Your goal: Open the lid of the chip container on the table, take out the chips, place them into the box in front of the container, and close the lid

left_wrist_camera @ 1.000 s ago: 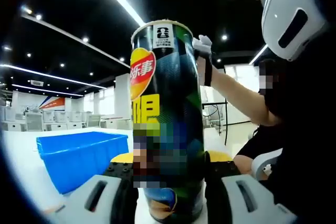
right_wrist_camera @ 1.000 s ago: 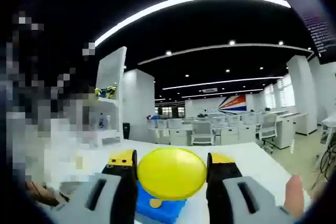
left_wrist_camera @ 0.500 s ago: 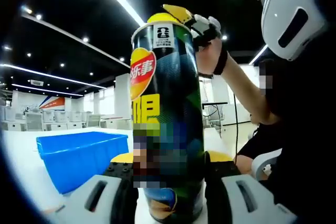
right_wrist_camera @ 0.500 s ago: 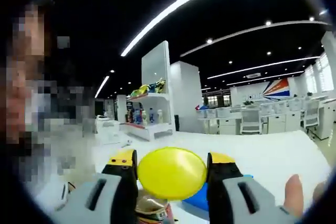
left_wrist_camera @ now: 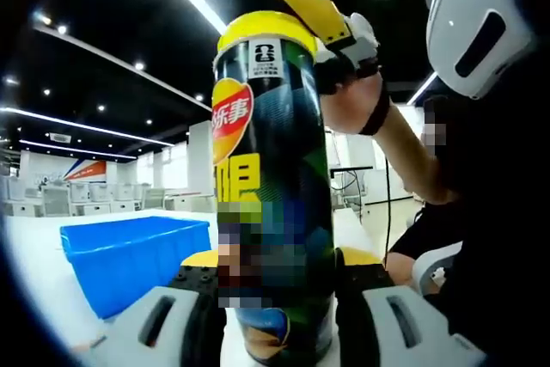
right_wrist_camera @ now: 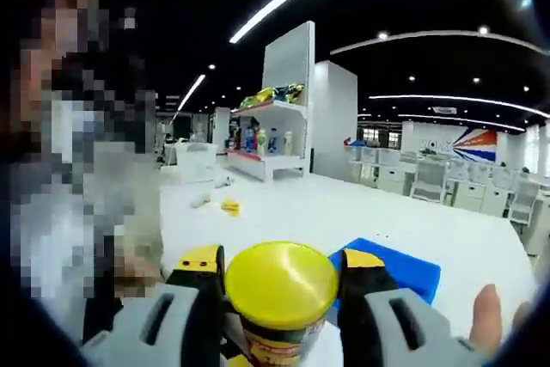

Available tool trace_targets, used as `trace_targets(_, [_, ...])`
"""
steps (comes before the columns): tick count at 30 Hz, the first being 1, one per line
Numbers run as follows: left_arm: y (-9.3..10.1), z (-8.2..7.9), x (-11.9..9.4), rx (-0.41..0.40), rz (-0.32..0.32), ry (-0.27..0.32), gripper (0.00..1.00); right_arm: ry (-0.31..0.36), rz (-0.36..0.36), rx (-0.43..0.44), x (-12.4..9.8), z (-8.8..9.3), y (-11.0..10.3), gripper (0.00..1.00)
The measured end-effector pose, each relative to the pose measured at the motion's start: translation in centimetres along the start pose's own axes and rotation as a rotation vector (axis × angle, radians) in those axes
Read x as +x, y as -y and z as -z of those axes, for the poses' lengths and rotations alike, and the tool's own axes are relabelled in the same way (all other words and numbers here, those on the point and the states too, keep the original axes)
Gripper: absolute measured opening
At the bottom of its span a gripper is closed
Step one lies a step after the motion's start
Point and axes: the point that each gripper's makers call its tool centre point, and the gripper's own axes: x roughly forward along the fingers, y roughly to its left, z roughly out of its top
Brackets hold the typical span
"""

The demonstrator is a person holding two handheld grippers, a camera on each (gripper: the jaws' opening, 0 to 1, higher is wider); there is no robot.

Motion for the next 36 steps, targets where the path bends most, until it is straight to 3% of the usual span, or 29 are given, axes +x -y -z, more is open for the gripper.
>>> trace_targets(4, [-0.1,0.0,0.0,0.004,-0.003,-0.001,0.49,0.006,0.001,-0.058,0.3,0.4,-0.1,0.49])
trace_targets(15, [0.0,0.1,0.0,0.017,-0.004,0.000,0.49,0.001,-0.010,-0.074,-0.3,0.5,0.1,0.50])
trace_targets(19, [-0.1,0.1,0.1,0.014,-0.006,-0.004,0.50,-0.036,-0.015,-0.114,-0.2,1.7,0.1,0.50])
trace_targets(22, [0.0,0.1,0.1,0.015,-0.006,-0.004,0.50,-0.067,-0.010,-0.141,0.1,2.9,0.4,0.55])
trace_targets(25, [0.0,0.1,0.0,0.016,-0.007,-0.004,0.50,-0.029,-0.065,-0.062,-0.4,2.3,-0.1,0.61])
trace_targets(28, [0.1,0.1,0.0,0.017,-0.006,-0.004,0.50,0.101,-0.155,0.095,-2.3,-1.7,-0.4,0.62])
trace_targets(29, [0.1,0.1,0.0,0.016,-0.006,-0.004,0.50,0.150,-0.157,0.118,-2.7,-3.1,-0.1,0.61])
trace_targets(30, [0.1,0.1,0.1,0.015,-0.006,-0.004,0.50,0.227,-0.139,0.131,-3.3,-5.1,0.6,0.53])
trace_targets(32, [0.1,0.1,0.1,0.015,-0.004,-0.003,0.50,0.310,-0.093,0.131,-3.7,-7.1,1.6,0.29])
trace_targets(33, [0.1,0.1,0.1,0.014,-0.003,-0.003,0.50,0.340,-0.066,0.128,-3.7,-7.6,2.0,0.10])
trace_targets(34, [0.1,0.1,0.1,0.013,-0.003,-0.003,0.50,0.364,-0.039,0.117,-3.3,-7.8,2.4,0.01])
trace_targets(36, [0.1,0.1,0.1,0.013,-0.004,-0.003,0.50,0.343,-0.053,0.130,-1.8,-6.6,2.1,0.01])
